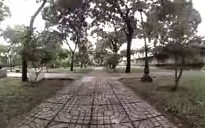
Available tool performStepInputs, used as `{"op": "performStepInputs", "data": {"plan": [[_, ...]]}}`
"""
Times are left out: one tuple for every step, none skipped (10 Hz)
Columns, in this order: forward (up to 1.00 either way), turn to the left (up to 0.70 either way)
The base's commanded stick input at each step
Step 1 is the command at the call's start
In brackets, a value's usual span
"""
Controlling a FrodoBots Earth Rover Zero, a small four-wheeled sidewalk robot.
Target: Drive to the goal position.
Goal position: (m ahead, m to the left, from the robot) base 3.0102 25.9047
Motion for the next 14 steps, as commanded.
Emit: {"op": "performStepInputs", "data": {"plan": [[1.0,0.0],[1.0,0.0],[1.0,0.0],[1.0,0.0],[1.0,0.0],[1.0,0.0],[1.0,0.0],[1.0,0.0],[1.0,0.0],[1.0,0.0],[1.0,0.0],[1.0,0.0],[1.0,0.0],[1.0,0.0]]}}
